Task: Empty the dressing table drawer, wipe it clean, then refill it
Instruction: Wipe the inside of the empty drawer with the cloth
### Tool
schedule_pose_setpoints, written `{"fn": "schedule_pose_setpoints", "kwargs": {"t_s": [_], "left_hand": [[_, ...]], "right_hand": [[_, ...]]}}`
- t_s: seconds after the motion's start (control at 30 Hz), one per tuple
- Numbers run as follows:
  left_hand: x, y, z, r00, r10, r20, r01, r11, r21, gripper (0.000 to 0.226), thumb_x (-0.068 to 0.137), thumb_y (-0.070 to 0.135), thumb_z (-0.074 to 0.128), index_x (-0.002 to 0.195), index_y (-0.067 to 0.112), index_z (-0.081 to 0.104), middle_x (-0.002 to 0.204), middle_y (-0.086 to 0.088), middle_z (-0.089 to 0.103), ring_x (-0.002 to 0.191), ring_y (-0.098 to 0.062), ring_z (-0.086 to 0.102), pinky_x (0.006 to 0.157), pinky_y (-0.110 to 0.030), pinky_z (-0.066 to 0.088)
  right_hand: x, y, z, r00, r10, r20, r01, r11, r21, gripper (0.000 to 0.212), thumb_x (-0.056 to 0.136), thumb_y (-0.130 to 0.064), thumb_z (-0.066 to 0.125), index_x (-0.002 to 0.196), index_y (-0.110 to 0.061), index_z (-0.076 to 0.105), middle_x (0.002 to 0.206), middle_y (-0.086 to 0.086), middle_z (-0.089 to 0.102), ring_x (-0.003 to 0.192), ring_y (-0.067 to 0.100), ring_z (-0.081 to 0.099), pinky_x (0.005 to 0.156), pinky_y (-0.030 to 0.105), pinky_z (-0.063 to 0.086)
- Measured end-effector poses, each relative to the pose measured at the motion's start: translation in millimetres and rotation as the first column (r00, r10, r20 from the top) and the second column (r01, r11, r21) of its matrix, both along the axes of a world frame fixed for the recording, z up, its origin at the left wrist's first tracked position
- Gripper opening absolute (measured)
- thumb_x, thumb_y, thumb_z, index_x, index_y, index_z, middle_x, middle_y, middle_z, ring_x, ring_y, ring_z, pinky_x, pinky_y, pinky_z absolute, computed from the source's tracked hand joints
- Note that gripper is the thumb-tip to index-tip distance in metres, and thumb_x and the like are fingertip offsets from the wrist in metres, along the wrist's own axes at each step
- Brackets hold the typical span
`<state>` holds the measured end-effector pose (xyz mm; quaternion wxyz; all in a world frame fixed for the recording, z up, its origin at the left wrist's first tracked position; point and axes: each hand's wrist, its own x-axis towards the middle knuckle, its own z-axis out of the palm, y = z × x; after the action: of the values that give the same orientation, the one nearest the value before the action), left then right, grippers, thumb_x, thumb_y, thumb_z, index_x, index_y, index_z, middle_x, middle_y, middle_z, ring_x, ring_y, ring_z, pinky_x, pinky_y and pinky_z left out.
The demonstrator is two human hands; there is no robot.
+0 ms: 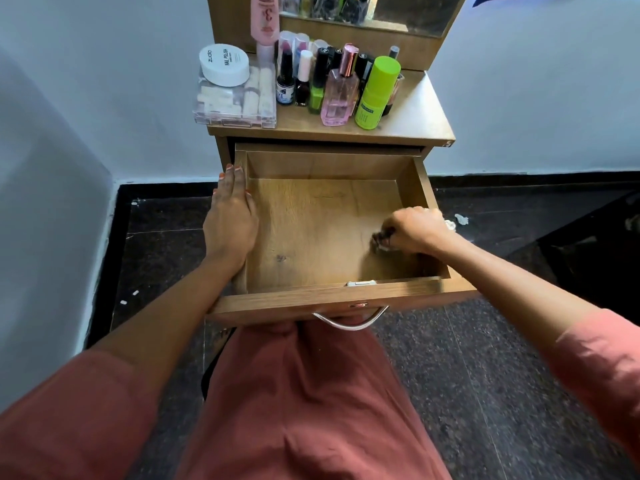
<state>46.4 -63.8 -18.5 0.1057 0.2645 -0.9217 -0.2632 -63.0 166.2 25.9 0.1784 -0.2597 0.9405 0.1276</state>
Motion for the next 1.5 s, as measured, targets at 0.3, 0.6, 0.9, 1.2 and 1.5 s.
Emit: {"fn": "schedule_pose_setpoints", "kwargs": {"t_s": [0.3,0.6,0.9,1.2,1.5], "left_hand": [[-1.7,-1.5,-1.1,1.0,0.007,-0.008,-0.007,1.0,0.0,0.047,0.099,0.016,0.028,0.145,0.008,0.024,0.155,-0.008,0.018,0.143,-0.023,0.021,0.112,-0.044,0.032],[-0.9,-0.5,-1.8,1.0,0.01,-0.014,-0.01,1.0,0.008,0.046,0.099,0.017,0.027,0.145,0.011,0.023,0.155,-0.006,0.018,0.143,-0.02,0.019,0.112,-0.041,0.032],[-3.0,0.1,-4.4,1.0,0.016,-0.021,-0.015,1.0,0.014,0.047,0.099,0.015,0.028,0.145,0.011,0.022,0.156,-0.006,0.016,0.143,-0.02,0.018,0.111,-0.04,0.033],[-3.6,-3.5,-3.7,1.0,-0.002,-0.016,0.003,1.0,0.022,0.048,0.099,0.016,0.028,0.146,0.01,0.021,0.155,-0.007,0.017,0.143,-0.021,0.019,0.111,-0.043,0.033],[-2.3,-2.9,-3.1,1.0,0.005,-0.005,-0.005,1.0,-0.001,0.047,0.099,0.016,0.028,0.145,0.011,0.023,0.155,-0.006,0.018,0.143,-0.02,0.02,0.108,-0.044,0.036]], "right_hand": [[-41.3,-54.7,-16.3,0.368,-0.577,0.73,0.639,-0.414,-0.649,0.033,0.095,-0.013,0.043,0.126,-0.001,0.044,0.132,0.017,0.05,0.115,0.027,0.052,0.099,0.034,0.041],[-48.4,-94.8,-18.3,0.256,-0.43,0.866,0.332,-0.802,-0.496,0.053,0.093,-0.001,0.037,0.142,-0.014,0.024,0.148,0.014,0.02,0.134,0.032,0.03,0.111,0.042,0.03],[-24.1,-122.4,-27.2,0.473,-0.501,0.725,0.519,-0.506,-0.688,0.069,0.083,0.01,0.048,0.143,-0.011,0.022,0.145,0.017,0.015,0.132,0.033,0.03,0.109,0.037,0.03],[30.4,-201.4,-36.8,0.722,-0.446,0.528,0.561,-0.07,-0.825,0.044,0.081,0.006,0.052,0.122,-0.002,0.041,0.132,0.021,0.029,0.118,0.038,0.04,0.092,0.039,0.041],[6.3,-160.8,-38.6,0.748,-0.586,0.311,0.5,0.189,-0.845,0.051,0.081,-0.005,0.061,0.127,-0.013,0.041,0.133,0.012,0.037,0.119,0.03,0.045,0.092,0.039,0.044]]}}
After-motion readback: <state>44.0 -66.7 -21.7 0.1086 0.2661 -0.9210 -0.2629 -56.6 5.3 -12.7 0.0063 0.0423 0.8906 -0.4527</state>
